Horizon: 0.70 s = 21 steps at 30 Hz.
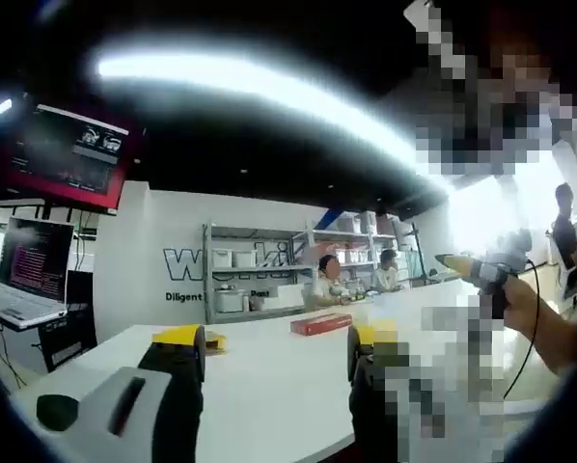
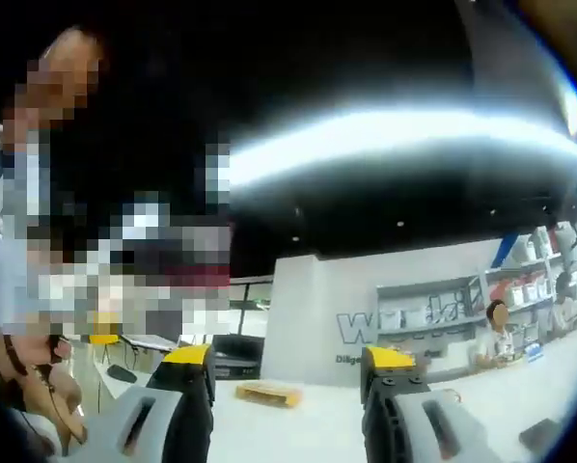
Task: Tear open the coffee pouch, take out the coffee, and pour the coffee from the pouch into the cup
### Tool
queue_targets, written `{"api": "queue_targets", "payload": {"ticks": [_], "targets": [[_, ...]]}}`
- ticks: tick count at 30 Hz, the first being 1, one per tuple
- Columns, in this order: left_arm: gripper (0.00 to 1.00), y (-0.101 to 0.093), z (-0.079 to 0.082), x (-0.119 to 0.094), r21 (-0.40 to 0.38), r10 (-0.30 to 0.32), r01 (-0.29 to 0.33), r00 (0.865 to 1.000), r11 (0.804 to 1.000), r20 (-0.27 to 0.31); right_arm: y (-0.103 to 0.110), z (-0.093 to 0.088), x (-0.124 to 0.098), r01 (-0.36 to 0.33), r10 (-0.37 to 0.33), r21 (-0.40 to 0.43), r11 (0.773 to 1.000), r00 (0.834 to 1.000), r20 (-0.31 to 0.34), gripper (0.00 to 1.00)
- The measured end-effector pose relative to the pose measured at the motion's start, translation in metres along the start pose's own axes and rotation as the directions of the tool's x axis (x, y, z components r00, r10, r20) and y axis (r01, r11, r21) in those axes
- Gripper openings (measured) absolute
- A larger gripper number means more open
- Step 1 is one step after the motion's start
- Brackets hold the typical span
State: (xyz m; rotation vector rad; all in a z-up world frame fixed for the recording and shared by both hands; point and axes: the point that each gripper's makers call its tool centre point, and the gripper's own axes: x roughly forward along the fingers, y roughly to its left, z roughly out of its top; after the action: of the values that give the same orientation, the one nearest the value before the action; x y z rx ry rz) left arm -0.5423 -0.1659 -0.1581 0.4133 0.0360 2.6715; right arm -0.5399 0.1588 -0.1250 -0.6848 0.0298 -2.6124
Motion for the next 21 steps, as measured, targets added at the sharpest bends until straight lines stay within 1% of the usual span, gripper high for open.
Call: {"api": "queue_targets", "payload": {"ticks": [5, 8, 14, 18, 21], "targets": [[0.62, 0.001, -0.004, -0.002, 0.007, 0.007, -0.007, 1.000, 1.000, -0.003, -0.001, 0.004, -0.006, 0.008, -0.008, -0.015, 1.000, 1.000, 0.009, 0.61], [0.62, 0.002, -0.010, -0.001, 0.011, 0.012, -0.012, 1.000, 1.000, -0.013, -0.005, 0.001, -0.008, 0.016, -0.016, -0.014, 1.000, 1.000, -0.005, 0.59], [0.62, -0.001, -0.011, 0.002, 0.008, 0.002, -0.001, 1.000, 1.000, -0.018, -0.011, -0.003, -0.008, 0.023, -0.023, -0.011, 1.000, 1.000, -0.013, 0.62], [0.62, -0.003, -0.012, 0.001, 0.022, 0.001, -0.001, 1.000, 1.000, -0.021, -0.010, -0.004, -0.007, 0.018, -0.019, -0.022, 1.000, 1.000, -0.019, 0.62], [0.62, -0.002, -0.017, 0.002, 0.027, 0.003, -0.002, 0.999, 1.000, -0.032, -0.009, -0.004, -0.006, 0.017, -0.018, -0.025, 1.000, 1.000, -0.020, 0.63]]}}
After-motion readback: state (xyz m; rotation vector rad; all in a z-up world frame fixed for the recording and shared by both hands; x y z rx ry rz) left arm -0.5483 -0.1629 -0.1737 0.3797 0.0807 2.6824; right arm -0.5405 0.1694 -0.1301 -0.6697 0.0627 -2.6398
